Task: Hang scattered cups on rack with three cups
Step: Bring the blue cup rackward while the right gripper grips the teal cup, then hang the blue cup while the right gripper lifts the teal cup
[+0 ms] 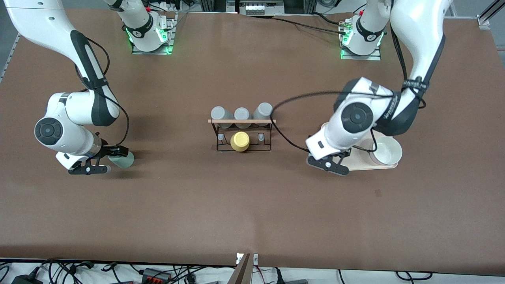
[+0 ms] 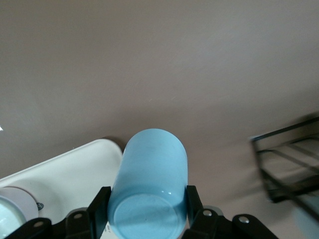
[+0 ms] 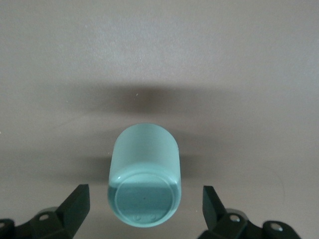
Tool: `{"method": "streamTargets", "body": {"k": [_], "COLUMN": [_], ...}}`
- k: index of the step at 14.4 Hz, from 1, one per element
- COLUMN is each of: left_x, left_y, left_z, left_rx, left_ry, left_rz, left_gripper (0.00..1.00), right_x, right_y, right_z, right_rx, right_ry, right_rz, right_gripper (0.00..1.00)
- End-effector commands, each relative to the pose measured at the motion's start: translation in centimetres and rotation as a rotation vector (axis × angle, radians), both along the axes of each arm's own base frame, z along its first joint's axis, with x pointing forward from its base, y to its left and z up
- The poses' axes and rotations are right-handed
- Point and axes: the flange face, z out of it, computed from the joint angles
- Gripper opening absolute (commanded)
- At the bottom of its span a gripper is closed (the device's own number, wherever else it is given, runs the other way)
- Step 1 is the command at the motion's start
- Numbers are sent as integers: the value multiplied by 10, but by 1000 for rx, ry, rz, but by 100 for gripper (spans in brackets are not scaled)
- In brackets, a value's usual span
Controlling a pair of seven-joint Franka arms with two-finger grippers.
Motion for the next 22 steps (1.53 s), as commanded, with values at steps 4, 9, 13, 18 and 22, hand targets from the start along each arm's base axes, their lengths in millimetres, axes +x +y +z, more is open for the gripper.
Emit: {"method": "streamTargets", "body": {"k": [4,9,13,18,22], "left_x": [3,-6,-20,-38,-39], "left_y": [-77,-106,-124,-144,-144], "left_z": [42,31,24,7,-9], "left_rx": [-149,-210,-215,-172,-129], "left_ry": [11,113,175,183,160], "left_rz": [294,500,554,516,496], "left_gripper": [1,1,1,1,3], "right_x": [-5,-4,15,31,34], "right_y": [-1,1,41,87,134], "right_z": [0,3,50,114,154], "right_rx": [2,3,7,47,82], "right_ry": [-3,-3,10,52,46], "right_rz": [24,34,63,19,5], "right_gripper": [86,37,27,27,27]}}
